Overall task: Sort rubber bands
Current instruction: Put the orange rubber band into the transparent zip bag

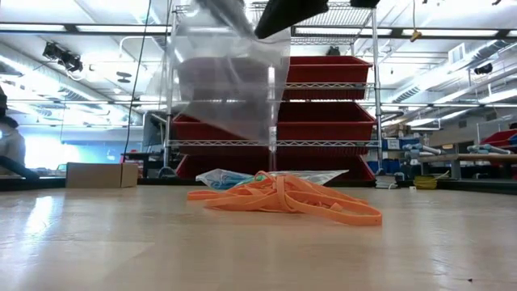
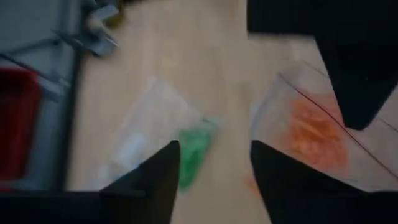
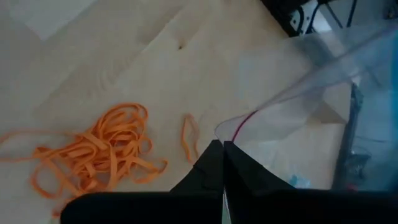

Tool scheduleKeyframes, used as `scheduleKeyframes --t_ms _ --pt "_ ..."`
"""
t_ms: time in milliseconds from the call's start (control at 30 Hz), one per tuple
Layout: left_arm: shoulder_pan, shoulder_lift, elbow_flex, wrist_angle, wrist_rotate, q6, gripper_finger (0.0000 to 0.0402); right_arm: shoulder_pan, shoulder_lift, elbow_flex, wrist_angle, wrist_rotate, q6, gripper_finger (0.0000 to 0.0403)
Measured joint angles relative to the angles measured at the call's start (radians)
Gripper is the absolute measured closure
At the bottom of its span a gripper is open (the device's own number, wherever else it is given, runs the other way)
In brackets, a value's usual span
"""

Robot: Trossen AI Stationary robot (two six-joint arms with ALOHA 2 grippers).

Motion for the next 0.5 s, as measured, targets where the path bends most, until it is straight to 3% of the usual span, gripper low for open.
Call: scheduleKeyframes --t_ms 133,233,333,500 --pt "-0.027 -0.002 0.076 -0.013 -0.012 0.055 0.0152 0.0 -0.03 0.0 -0.016 -0.028 0.03 0.0403" --pt "-0.053 -0.002 0.109 -0.028 -0.046 0.089 0.0148 0.0 -0.039 0.0 -0.025 -0.105 0.072 0.0403" --pt "-0.071 -0.002 0.125 -0.063 -0.084 0.117 0.015 0.006 -0.039 0.0 -0.046 -0.11 0.079 0.0403" --pt "-0.119 -0.002 0.124 -0.107 0.005 0.114 0.0154 0.009 -0.039 0.0 -0.06 -0.109 0.084 0.0403"
